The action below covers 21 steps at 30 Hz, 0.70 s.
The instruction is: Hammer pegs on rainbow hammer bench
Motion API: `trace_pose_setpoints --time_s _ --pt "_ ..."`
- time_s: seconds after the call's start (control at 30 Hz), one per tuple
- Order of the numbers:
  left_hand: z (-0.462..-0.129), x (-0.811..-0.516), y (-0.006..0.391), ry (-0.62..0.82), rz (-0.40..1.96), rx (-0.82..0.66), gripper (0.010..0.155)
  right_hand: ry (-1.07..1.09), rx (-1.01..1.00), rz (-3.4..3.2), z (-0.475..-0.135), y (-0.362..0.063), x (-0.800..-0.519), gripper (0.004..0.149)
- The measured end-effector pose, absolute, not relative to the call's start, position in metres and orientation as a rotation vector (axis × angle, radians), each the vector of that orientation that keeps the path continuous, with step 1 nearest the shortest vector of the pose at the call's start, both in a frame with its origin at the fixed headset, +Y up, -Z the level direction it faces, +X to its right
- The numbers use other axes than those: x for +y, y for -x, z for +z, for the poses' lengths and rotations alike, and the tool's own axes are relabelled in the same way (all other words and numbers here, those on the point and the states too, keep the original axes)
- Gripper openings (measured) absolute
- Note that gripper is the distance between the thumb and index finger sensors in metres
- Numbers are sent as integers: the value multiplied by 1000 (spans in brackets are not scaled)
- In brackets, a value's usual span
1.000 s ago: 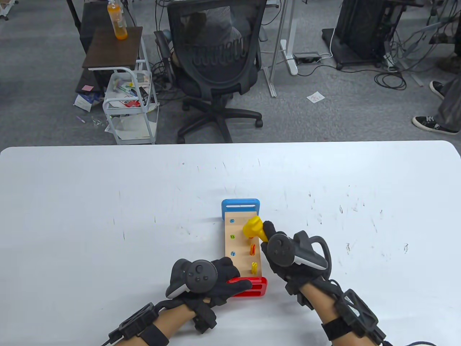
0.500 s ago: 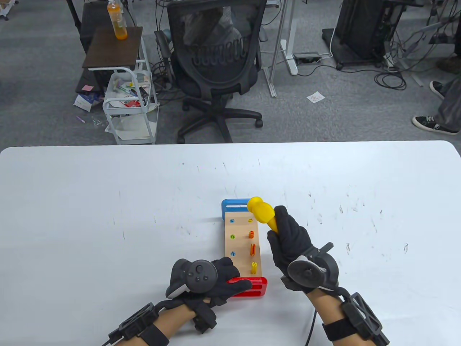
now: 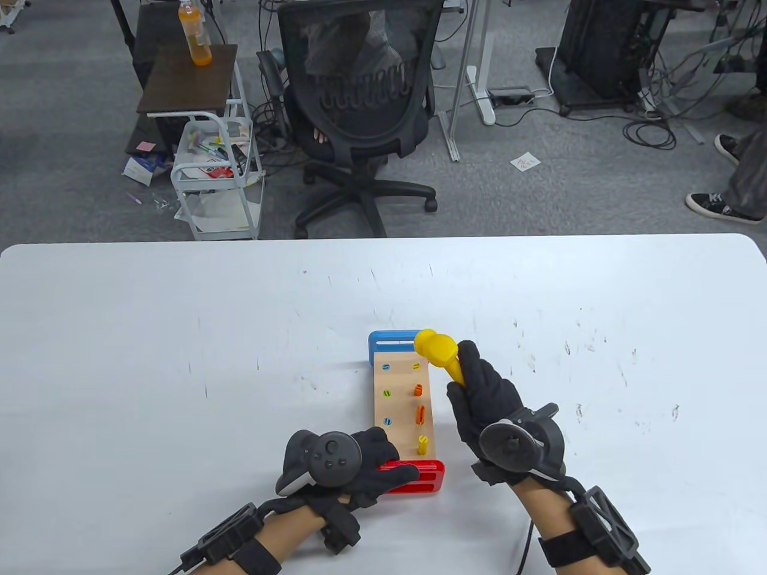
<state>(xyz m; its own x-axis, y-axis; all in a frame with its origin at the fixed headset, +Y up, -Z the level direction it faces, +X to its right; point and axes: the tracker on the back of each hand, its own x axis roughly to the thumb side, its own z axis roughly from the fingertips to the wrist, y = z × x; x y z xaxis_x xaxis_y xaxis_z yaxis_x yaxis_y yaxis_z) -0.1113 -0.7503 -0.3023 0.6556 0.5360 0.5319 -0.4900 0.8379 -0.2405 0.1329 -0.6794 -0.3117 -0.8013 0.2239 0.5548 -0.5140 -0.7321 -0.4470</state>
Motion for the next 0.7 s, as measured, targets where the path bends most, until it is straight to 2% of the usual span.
trace_pose_setpoints --time_s 0.1,0.2,0.23,0.27,0.3,0.33,0.37,0.4,0.43,0.53,0.7 --pt "-302 -750 111 78 582 -627 60 -725 -903 2496 -310 -130 -683 73" --pt "-302 -750 111 77 581 -626 60 -763 -780 2618 -315 -122 -698 68" --pt "-302 -750 111 77 582 -626 60 -757 -494 2793 -326 -114 -703 65" --pt "-302 -750 111 77 582 -626 60 -662 140 3000 -338 -107 -714 69" --pt "-302 -751 111 77 583 -626 60 -545 421 3006 -331 -113 -708 69" --pt "-302 -751 111 77 585 -626 60 -597 141 2978 -326 -111 -702 67" --pt "-302 -750 111 78 583 -626 60 -617 -376 2830 -325 -114 -702 65" --pt "-302 -750 111 77 581 -626 60 -650 -623 2697 -322 -115 -697 65" --pt "-302 -750 111 76 582 -626 60 -664 -624 2717 -320 -116 -694 65" --pt "-302 -750 111 77 583 -626 60 -694 -817 2664 -314 -122 -685 67" --pt "-302 -750 111 76 584 -624 60 -720 -780 2627 -315 -123 -696 68"
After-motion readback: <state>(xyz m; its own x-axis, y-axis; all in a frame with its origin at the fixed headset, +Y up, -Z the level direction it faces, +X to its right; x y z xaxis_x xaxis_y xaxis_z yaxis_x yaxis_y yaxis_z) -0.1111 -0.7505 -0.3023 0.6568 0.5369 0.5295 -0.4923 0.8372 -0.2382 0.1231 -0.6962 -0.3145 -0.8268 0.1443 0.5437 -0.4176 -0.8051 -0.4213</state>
